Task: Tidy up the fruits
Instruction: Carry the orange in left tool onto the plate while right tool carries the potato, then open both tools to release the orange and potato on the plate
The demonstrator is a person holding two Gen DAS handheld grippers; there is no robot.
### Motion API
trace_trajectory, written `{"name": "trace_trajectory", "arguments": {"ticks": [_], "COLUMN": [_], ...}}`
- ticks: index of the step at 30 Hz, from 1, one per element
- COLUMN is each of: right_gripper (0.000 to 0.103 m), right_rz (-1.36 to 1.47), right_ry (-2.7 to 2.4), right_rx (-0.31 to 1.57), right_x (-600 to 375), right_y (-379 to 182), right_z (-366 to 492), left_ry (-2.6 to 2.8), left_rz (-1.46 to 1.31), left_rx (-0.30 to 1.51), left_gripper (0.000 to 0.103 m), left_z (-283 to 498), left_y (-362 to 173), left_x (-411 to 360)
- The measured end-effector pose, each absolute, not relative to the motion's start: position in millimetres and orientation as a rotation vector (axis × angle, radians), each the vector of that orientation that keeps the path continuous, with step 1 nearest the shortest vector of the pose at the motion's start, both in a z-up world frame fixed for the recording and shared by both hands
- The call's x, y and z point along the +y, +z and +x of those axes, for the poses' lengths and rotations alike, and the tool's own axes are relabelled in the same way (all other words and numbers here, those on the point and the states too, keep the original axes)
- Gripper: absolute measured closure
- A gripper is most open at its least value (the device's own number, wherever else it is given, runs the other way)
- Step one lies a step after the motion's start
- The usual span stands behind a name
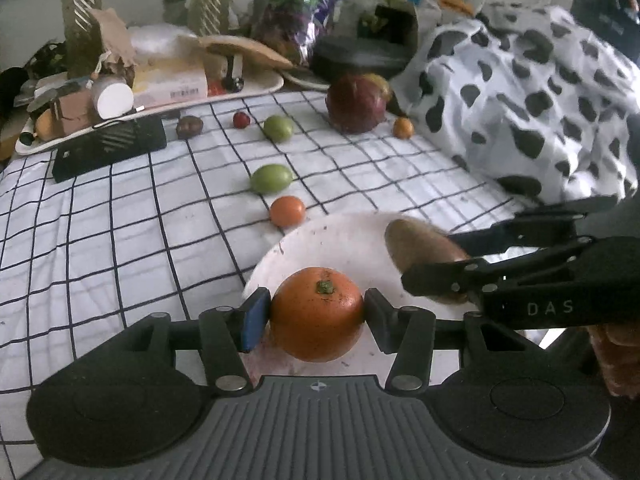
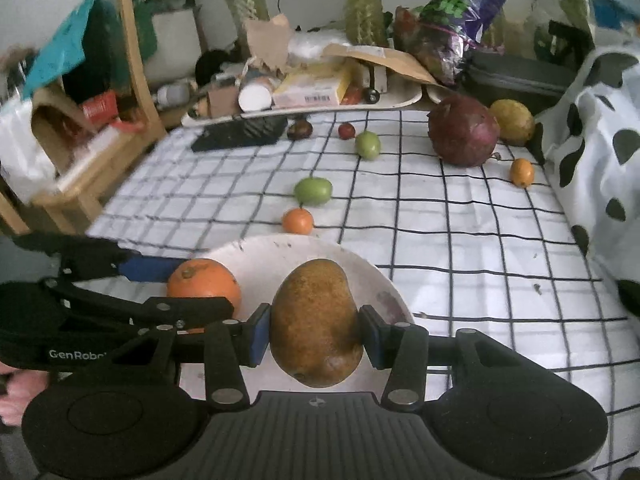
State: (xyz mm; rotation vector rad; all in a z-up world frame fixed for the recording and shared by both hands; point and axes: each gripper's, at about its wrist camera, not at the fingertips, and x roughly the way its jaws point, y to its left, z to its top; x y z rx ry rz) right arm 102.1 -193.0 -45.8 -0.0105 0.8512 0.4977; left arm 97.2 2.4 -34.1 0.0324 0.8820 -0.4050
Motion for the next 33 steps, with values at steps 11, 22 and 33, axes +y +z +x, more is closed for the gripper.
{"name": "trace_trajectory", "arguments": {"ticks": [11,22,33], "right_gripper": [0.049,0.000,0.000], "right_rz": [-0.185,-0.162,-0.032], "right_ry": [0.478,0.453,0.302], "right_rx": [0.877,0.796,0.792], "right_x": [-182.7,-196.1,-226.5], "right_y": [-57.7,-38.3,-32.0], "right_z": [101.8,81.5,63.7], "left_ry": [-0.401,-0.383,-0.272], "left_rz": [0.006,-0.056,-0.048], "left_rx": [0.908,0.876,0.862], "left_gripper": [0.052,0.029,0.029], "left_z": [100.9,85.1,56.7], "left_y": [-36.4,-24.3,-16.0], "left_x": [4.5,12.0,17.8]}}
